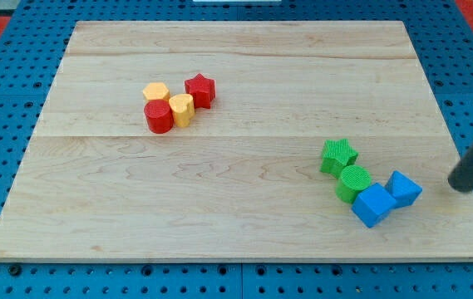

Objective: Move the blue cube and green circle towards the yellow heart

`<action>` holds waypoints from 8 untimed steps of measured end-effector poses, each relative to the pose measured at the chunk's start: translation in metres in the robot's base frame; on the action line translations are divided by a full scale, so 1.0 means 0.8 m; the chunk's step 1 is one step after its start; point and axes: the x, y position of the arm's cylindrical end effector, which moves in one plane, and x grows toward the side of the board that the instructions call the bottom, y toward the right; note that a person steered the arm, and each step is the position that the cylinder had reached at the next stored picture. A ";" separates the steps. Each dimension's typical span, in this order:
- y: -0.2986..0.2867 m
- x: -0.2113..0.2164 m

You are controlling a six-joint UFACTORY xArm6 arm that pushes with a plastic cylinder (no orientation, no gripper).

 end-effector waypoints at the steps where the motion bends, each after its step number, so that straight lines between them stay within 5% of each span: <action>1: -0.011 0.054; 3: -0.157 0.039; 5: -0.180 -0.044; 8: -0.292 -0.055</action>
